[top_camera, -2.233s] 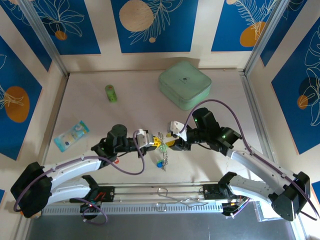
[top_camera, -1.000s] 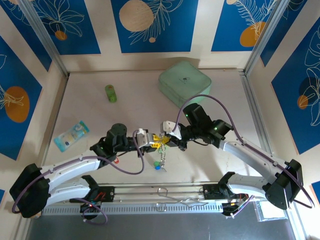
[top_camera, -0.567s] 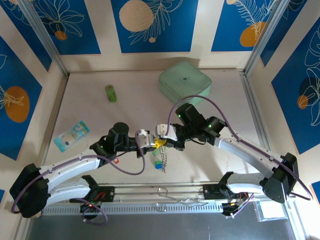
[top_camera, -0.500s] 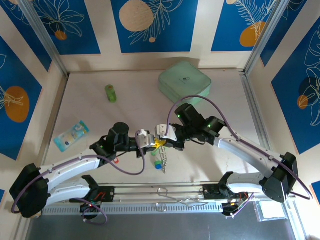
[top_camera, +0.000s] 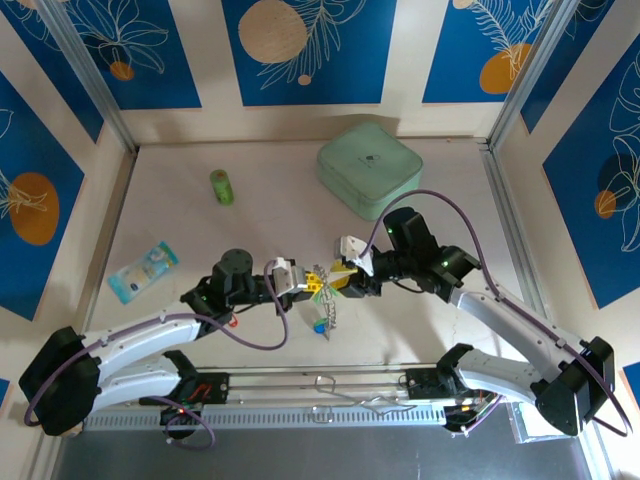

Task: Put the keys on the keyring

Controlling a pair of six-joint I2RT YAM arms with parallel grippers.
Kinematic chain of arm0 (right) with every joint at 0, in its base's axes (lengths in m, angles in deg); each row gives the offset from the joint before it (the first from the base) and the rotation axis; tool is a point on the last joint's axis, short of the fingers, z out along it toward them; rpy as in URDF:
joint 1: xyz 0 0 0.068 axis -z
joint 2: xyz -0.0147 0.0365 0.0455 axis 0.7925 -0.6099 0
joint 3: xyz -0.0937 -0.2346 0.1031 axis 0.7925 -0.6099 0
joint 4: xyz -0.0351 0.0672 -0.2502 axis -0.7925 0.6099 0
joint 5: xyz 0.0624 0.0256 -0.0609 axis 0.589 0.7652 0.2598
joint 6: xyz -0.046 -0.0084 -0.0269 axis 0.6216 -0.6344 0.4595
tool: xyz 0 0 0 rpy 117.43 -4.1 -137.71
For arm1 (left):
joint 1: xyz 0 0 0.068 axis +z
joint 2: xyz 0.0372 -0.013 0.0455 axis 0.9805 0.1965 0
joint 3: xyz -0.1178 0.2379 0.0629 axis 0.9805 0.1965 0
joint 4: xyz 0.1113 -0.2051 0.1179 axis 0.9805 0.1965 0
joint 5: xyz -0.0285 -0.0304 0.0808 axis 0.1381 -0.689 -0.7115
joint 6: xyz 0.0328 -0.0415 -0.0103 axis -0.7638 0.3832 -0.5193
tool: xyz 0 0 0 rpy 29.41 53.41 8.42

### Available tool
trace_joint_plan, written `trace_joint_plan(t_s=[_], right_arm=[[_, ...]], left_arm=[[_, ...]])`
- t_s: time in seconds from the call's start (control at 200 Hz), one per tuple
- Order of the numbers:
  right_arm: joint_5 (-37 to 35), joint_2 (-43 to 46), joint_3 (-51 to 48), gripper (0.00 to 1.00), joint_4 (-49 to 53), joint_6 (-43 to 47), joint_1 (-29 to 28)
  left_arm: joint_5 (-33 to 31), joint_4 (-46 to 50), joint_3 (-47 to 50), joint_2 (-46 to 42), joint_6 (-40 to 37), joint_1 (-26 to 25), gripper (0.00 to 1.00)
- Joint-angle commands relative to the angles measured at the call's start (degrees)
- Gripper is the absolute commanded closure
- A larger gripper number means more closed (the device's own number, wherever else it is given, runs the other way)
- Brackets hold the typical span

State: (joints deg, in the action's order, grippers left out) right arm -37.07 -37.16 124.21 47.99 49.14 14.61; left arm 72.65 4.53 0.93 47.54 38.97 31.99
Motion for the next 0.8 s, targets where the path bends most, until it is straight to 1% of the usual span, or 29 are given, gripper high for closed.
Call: trace_joint_plan(t_s=[0.0, 0.14, 0.29, 0.335, 0.415, 0.465, 0.505, 0.64, 0.775, 0.795], right_arm=[[2.1, 0.7, -1.8, 0.62, -0.5, -2.6, 0.0], [0.7, 1.4, -3.0, 0.61, 0.6, -3.2, -0.7], [-2.1, -0.3, -2.4, 0.63, 2.8, -1.7, -2.5], [-2.7, -0.7, -2.3, 0.68, 2.6, -1.7, -2.8], [-4.1, -1.2, -1.7, 0.88, 2.8, -1.3, -3.2], [-5.3, -1.5, -1.1, 0.96, 3.7, -0.5, -3.2], [-6.4, -1.8, -0.5, 1.00, 4.7, 0.3, -3.2], [-8.2, -3.4, 0.5, 1.00, 6.5, 1.8, -3.5], [-8.0, -4.9, 0.8, 1.00, 6.6, 1.7, -4.3], [-7.8, -4.8, 0.7, 0.98, 6.5, 1.5, -4.3]], left_arm=[[0.0, -6.6, 0.7, -0.4, 2.5, -0.5, 1.00], [0.0, -7.0, 0.9, -0.4, 2.5, -0.6, 1.00], [0.0, -7.4, 0.9, -0.2, 2.6, -0.6, 1.00], [0.0, -7.3, 0.9, -0.1, 2.6, -0.6, 1.00], [0.3, -7.1, 0.9, -0.4, 2.4, -0.6, 1.00], [0.6, -6.9, 0.9, -0.7, 2.1, -0.6, 1.00], [1.1, -6.9, 1.0, -1.0, 1.6, -0.5, 1.00], [1.9, -7.9, 1.0, -1.1, 0.8, -0.6, 1.00], [0.9, -7.8, 0.9, -1.1, -0.3, -0.6, 1.00], [0.9, -7.8, 0.9, -1.1, -0.4, -0.6, 1.00]])
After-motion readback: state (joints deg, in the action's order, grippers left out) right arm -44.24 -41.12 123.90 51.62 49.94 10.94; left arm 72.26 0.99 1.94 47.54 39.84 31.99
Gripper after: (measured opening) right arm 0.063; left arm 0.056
